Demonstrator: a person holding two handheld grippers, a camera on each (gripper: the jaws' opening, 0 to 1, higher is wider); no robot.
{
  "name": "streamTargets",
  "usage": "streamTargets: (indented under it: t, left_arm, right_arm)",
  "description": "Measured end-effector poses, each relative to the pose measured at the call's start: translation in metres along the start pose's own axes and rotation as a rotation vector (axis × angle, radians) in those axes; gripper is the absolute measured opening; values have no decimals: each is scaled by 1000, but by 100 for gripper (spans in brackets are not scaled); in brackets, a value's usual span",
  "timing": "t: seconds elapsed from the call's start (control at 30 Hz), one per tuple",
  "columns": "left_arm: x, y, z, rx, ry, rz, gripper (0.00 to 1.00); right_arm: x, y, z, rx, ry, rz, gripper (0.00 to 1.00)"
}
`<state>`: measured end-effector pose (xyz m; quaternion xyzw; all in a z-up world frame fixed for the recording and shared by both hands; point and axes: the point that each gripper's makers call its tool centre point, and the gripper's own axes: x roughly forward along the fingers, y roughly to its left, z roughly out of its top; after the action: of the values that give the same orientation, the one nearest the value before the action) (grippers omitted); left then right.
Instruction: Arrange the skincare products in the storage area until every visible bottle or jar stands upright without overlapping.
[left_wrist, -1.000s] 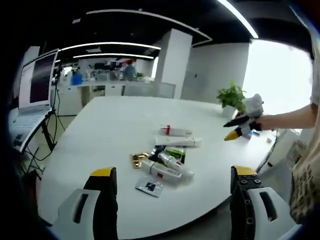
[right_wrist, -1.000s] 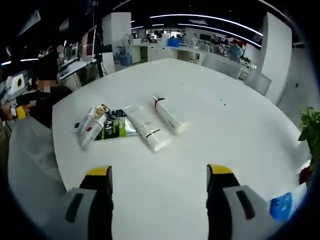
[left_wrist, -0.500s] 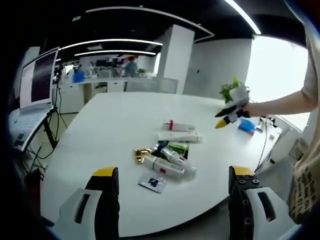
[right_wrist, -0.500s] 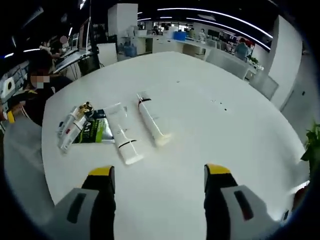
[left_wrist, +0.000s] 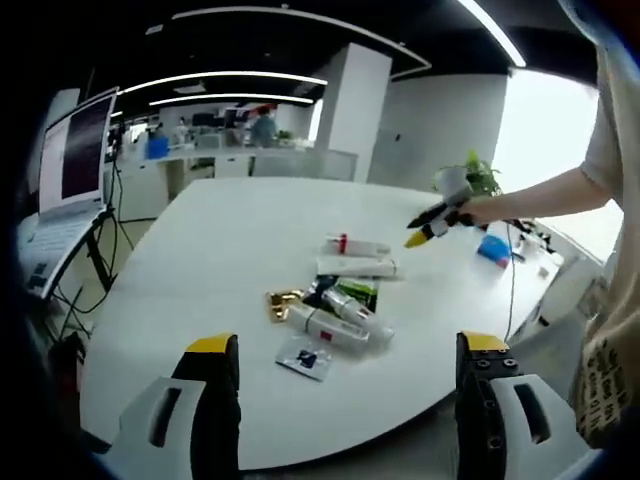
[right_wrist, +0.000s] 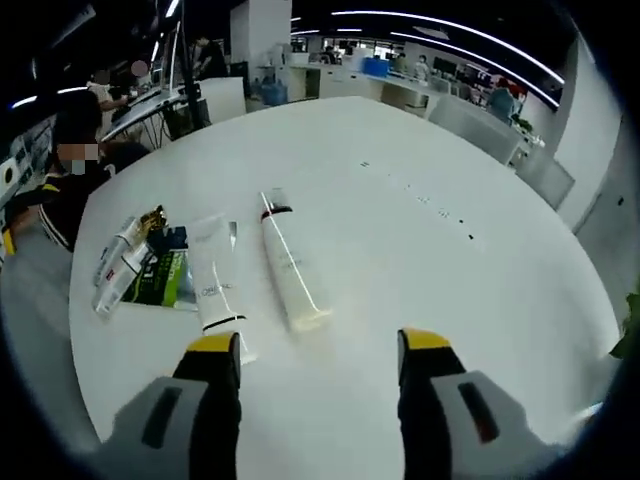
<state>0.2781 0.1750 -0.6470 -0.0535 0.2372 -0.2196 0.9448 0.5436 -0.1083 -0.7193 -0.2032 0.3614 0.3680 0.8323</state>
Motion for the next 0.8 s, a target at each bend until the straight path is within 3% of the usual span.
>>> streamTargets:
  t: [0.33,0.67,0.8]
  left_arm:
    - [1,-1,-3,-3,20,-4,86]
    - [1,-1,-5,-4,31,-6,86]
    - [1,-2,-5,-12,38,-15,86]
  right_arm:
    - [31,-2,21,-40,-4,21,56]
    - [76,31,48,-164,38,122,51]
    - [89,32,48,-161,66,125,48]
